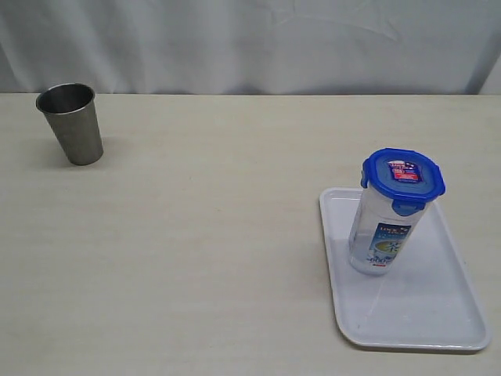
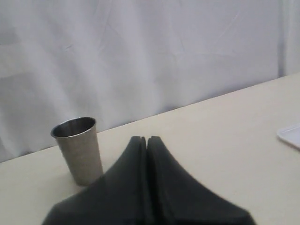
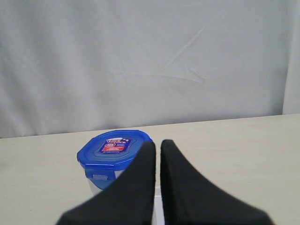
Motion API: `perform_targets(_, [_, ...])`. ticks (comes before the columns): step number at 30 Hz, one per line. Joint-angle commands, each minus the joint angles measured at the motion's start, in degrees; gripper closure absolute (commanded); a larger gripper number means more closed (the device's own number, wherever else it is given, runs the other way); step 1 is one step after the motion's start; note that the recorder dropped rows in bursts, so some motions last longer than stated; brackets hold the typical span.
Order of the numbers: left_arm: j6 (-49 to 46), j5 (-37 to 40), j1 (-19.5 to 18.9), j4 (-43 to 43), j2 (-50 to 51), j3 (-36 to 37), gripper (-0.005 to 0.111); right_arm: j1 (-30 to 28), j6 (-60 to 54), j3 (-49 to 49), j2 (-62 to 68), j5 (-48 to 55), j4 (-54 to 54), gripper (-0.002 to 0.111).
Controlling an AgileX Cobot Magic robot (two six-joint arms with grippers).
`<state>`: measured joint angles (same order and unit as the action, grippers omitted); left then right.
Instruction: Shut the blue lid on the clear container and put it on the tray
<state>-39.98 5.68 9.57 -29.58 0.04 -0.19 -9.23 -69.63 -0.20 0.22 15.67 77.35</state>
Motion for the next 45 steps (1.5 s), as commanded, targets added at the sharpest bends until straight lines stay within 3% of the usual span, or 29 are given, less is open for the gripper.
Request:
perform_targets(1, [23.1, 0.9, -4.7, 18.7, 0.0, 0.2, 0.107, 0.1, 0.1, 0.2, -0.2, 0.3, 0.1, 0.104])
perform_targets(5, [42.7, 2.3, -10.7, 31.9, 0.0, 0.2, 0.107, 0.1, 0.1, 0.2, -0.2, 0.3, 0.1, 0.104])
perform_targets(11, [42.8, 5.4, -15.8, 31.9, 0.0, 0.2, 0.107, 0.1, 0.1, 0.2, -0.2, 0.3, 0.1, 0.104])
perform_targets(16, [42.8, 11.6, -16.3, 31.5, 0.0, 0.2, 0.107, 0.1, 0.1, 0.2, -0.2, 0.3, 0.1, 0.104])
perform_targets(24, [34.3, 11.4, -16.3, 28.5, 0.0, 0.2, 0.107, 0.1, 0.1, 0.2, -0.2, 0.3, 0.1, 0.104])
perform_targets(45, [34.2, 11.6, -16.3, 29.0, 0.0, 0.2, 0.107, 0.1, 0.1, 0.2, -0.2, 0.3, 0.1, 0.104])
